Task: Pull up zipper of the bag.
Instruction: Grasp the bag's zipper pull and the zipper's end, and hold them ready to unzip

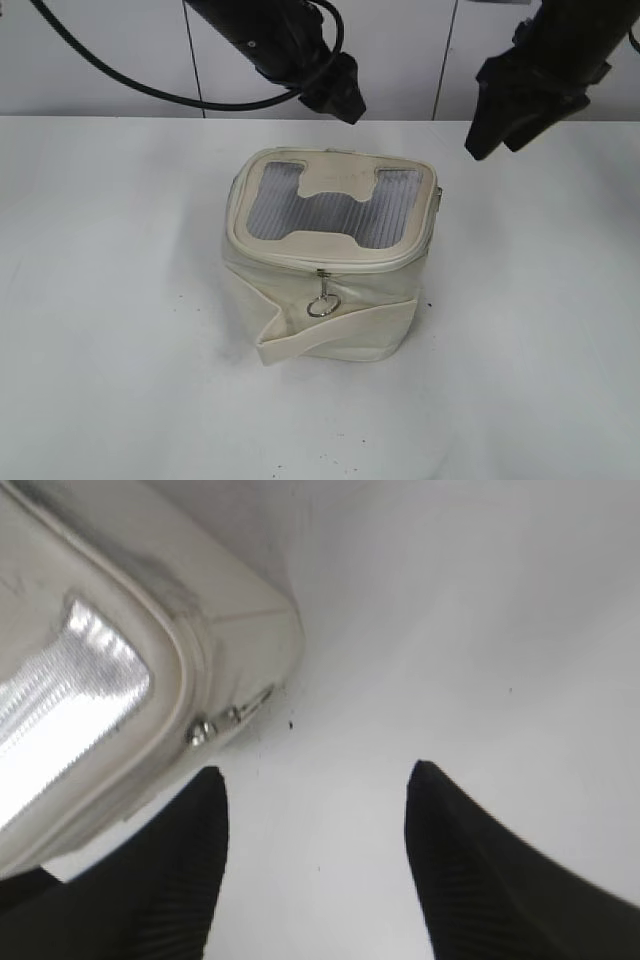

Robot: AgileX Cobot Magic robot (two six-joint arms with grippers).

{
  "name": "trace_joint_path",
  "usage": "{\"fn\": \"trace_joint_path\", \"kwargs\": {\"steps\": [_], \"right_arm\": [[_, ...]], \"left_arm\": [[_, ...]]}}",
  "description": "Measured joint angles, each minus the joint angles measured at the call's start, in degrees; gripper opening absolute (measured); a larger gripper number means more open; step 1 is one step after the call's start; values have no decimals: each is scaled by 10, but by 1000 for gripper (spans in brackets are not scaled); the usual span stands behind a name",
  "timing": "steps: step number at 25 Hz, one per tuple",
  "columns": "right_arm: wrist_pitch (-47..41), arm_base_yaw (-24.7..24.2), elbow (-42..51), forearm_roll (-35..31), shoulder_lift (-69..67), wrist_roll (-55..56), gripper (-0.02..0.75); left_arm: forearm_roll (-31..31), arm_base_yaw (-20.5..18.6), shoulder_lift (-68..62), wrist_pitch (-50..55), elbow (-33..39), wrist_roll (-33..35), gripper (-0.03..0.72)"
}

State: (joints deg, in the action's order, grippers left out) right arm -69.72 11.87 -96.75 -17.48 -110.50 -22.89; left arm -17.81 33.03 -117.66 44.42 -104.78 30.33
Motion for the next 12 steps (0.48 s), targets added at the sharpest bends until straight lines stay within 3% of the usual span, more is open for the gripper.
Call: {"fn": "trace_joint_path", "kwargs": {"steps": [7, 12], "right_arm": [[0, -6, 137, 2, 54, -9, 442], [47, -6, 227, 2, 91, -11, 442]], "left_arm": [[-110, 0, -74, 95, -106, 79, 528], [-138, 0, -119, 150, -130, 101, 528]]}}
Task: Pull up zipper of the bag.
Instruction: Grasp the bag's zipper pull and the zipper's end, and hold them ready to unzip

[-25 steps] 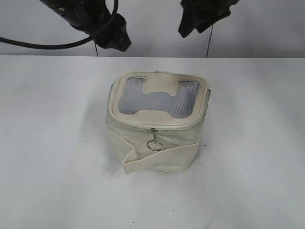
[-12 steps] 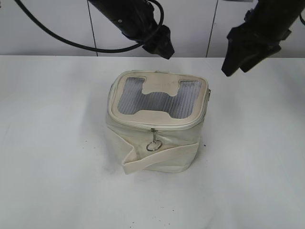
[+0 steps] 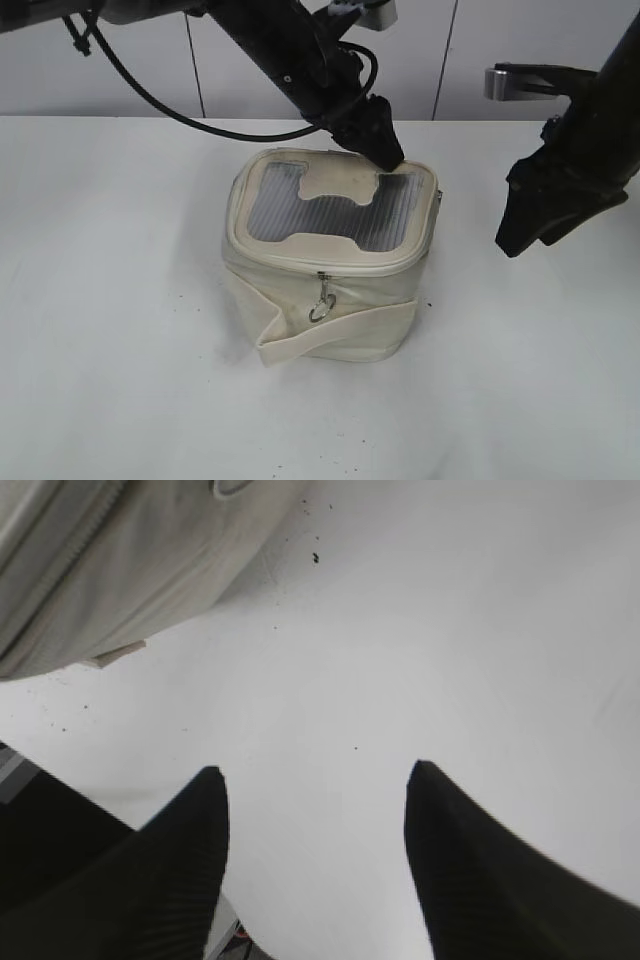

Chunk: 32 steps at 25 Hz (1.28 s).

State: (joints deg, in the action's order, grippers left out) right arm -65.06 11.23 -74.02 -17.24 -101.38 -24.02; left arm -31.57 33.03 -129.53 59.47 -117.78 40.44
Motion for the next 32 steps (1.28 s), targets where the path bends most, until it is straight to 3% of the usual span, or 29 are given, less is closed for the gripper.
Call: {"fn": "trace_joint_path", "kwargs": {"steps": [6, 13, 15, 19, 21, 32], "right_arm": [[102, 0, 95, -9, 35, -13, 441], [165, 0, 127, -55, 36, -51, 441], [178, 0, 127, -80, 36, -74, 441], [201, 0, 127, -119, 36, -125, 441], [211, 0, 127, -130, 30, -147, 441], [249, 0, 128, -238, -13, -308, 441]], "left_arm": [[-32, -1, -19, 37, -9, 2, 528], [-25, 0, -25, 86, -12, 2, 517], [-15, 0, -25, 89, -14, 3, 456], [-8, 0, -25, 85, -15, 6, 153], [-8, 0, -25, 83, -15, 9, 67], [-7, 1, -25, 83, -15, 10, 64]]}}
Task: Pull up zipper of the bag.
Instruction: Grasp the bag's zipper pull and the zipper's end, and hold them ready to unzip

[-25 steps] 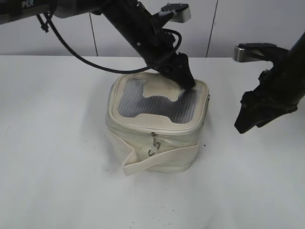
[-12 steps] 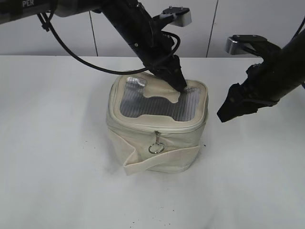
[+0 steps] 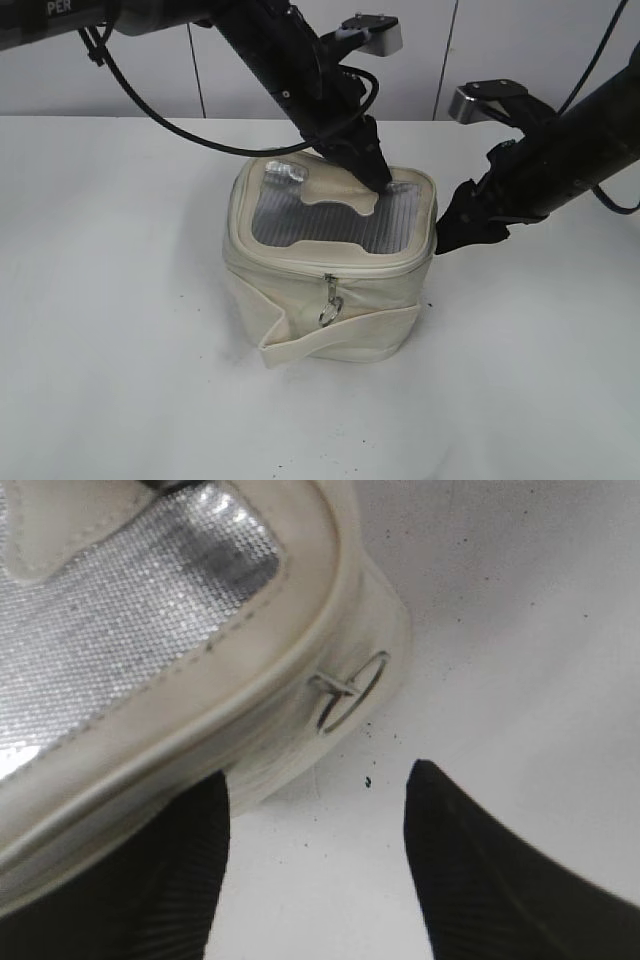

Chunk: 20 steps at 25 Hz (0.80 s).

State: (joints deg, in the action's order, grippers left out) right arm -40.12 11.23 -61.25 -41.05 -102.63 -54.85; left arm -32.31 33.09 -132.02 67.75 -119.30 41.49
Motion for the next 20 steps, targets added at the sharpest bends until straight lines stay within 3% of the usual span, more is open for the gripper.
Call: {"fn": "trace_joint_path", "kwargs": {"steps": [10, 13, 15, 17, 20], "right_arm": [[74, 0, 0, -78, -56, -81, 410], [91, 0, 0, -102, -59, -96, 278], [95, 0, 0, -109, -59, -98, 122], [91, 0, 0, -111, -59, -97, 25], [71, 0, 0, -111, -59, -75, 5]], "left_arm": [[0, 0, 0, 0, 0, 0, 63], [0, 0, 0, 0, 0, 0, 63], [0, 0, 0, 0, 0, 0, 63], [0, 0, 0, 0, 0, 0, 62], [0, 0, 0, 0, 0, 0, 60]]}}
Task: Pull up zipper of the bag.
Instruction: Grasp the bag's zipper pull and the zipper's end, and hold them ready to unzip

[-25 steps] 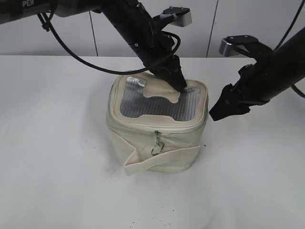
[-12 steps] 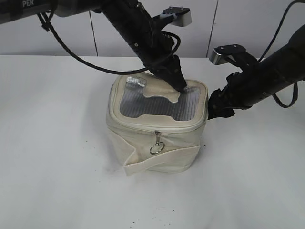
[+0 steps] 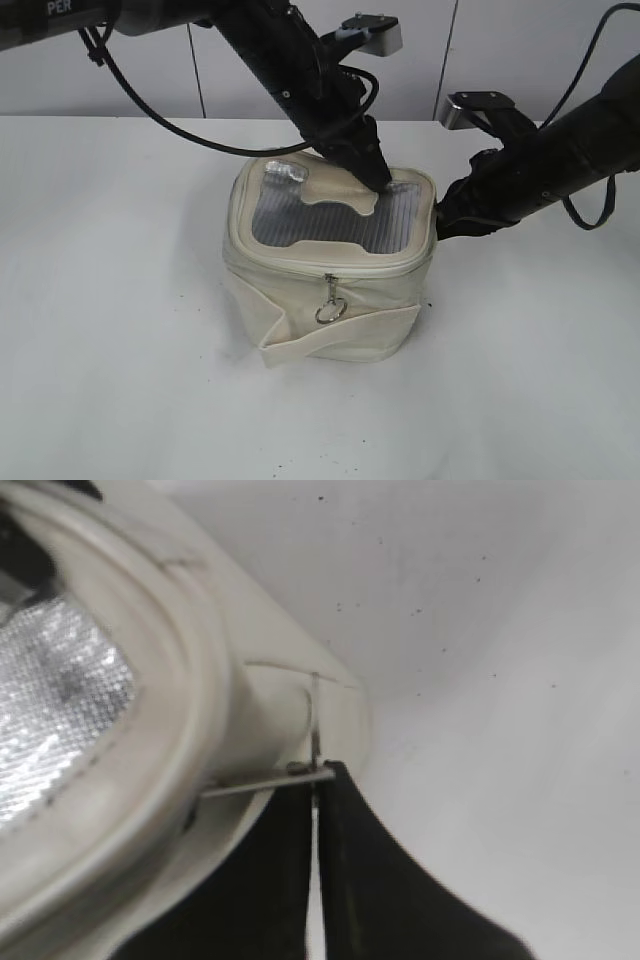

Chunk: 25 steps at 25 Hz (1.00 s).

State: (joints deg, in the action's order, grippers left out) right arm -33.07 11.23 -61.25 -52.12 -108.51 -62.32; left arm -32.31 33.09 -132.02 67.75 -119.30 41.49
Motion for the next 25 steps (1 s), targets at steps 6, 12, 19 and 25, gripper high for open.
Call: {"fn": "trace_joint_path", "kwargs": {"steps": [6, 12, 19, 25], "right_arm": [[-38, 0, 0, 42, 18, 81, 5], [-81, 0, 0, 115, 48, 167, 5], [-108, 0, 34, 122, 78, 179, 5], [-127, 3, 75, 119, 120, 183, 5]], "left_arm": [[1, 0, 0, -2, 0, 0, 60], [6, 1, 3, -8, 1, -9, 60], [14, 3, 4, -15, 2, -34, 57], [20, 4, 5, -16, 2, -51, 57]]}}
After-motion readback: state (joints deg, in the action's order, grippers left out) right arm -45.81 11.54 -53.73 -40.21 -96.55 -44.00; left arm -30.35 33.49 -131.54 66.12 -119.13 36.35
